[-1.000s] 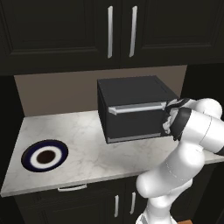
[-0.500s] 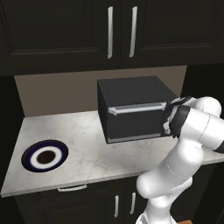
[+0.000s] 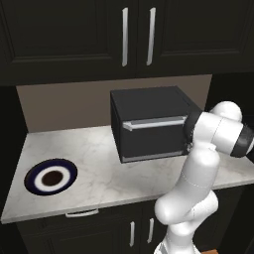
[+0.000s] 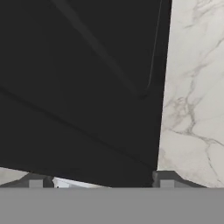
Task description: Pick up the bagel from the plate, place it on the toaster oven rack, close the door, and set the timer.
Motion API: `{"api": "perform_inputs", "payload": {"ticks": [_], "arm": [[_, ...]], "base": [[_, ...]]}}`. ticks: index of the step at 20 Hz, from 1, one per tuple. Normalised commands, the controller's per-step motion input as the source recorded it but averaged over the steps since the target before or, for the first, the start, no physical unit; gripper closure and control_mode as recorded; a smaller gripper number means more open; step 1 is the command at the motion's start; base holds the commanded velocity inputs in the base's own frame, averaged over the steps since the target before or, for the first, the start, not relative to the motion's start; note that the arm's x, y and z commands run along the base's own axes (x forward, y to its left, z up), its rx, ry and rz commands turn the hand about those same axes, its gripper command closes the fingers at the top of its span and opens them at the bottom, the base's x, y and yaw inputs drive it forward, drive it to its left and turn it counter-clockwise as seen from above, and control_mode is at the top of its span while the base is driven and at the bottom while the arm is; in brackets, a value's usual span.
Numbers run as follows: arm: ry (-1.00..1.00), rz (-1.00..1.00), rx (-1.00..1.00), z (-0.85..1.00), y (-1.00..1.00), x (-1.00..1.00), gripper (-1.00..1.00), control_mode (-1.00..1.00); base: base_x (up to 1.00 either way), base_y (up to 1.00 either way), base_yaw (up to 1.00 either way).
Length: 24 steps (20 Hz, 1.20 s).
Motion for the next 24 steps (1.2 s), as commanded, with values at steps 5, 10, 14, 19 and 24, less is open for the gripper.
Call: {"api": "perform_inputs", "payload": {"ticks": [5, 10, 14, 19, 24], "arm": [[0.0, 0.02, 0.3, -0.14, -0.73, 0.02, 1.0, -1.0], [0.0, 0.02, 0.27, -0.13, -0.7, 0.0, 1.0, -1.0], [0.0, 0.01, 0.23, -0.13, -0.69, 0.0, 1.0, -1.0], [0.0, 0.0, 0.2, -0.08, -0.47, 0.0, 1.0, -1.0], [0.0, 0.0, 0.05, 0.0, -0.06, -0.01, 1.0, -1.0]], "base": [[0.0, 0.0, 0.0], [0.0, 0.0, 0.0], [0.0, 0.0, 0.0], [0.0, 0.0, 0.0], [0.0, 0.0, 0.0]]}}
